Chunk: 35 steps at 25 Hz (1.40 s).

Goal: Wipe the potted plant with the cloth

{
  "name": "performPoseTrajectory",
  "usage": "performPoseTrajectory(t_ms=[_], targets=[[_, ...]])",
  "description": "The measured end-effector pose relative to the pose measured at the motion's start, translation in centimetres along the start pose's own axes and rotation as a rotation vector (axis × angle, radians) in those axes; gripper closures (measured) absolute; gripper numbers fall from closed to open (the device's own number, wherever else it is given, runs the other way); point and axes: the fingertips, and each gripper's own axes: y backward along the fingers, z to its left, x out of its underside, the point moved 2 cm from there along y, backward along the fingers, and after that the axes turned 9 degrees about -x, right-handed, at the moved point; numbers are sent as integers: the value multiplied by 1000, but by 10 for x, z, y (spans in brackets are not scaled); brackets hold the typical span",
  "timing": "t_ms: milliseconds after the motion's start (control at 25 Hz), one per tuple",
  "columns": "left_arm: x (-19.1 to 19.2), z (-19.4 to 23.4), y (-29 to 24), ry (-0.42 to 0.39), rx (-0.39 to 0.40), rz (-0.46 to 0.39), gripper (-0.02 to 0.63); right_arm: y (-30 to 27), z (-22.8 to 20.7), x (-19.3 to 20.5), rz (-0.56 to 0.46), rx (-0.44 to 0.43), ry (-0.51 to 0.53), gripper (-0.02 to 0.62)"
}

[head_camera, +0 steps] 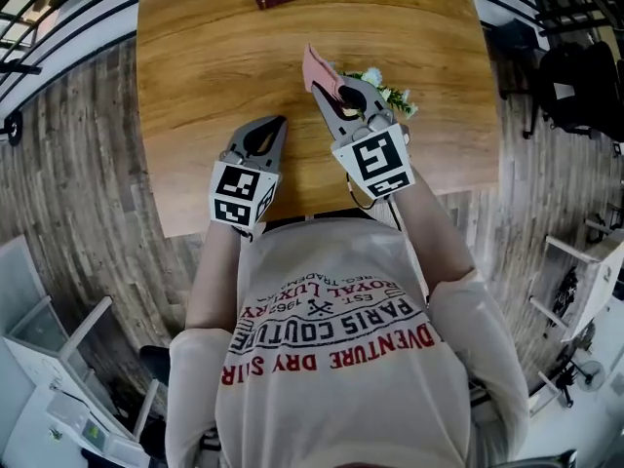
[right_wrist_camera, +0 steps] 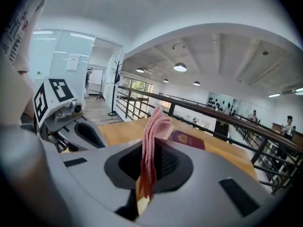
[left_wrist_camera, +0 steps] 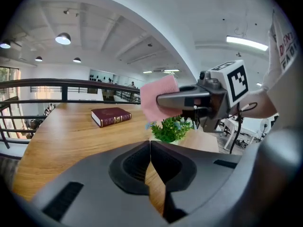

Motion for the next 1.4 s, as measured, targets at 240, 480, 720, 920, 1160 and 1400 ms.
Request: performPoseTrajectory(t_ms=[240,480,720,920,1160,1400], targets=[[-13,-5,-16,26,-50,-18,589,15,-65,-14,4,39,54,558],[-15,-15,-37,62,-94,-7,589,17,-113,19,84,33,51,558],[1,-26,-58,118,-130,49,589,-2,-137,82,272,-51,3,558],[15,-31,-72,162,-140,80,589,-19,-137,121,364,-147,-53,558],[29,-52,-92,171,-94,122,589,-25,-130,156,488,-278,-124,560],[29,-57,-102,193,-90,123,589,-28,-119,157,515,-403,-197,560]])
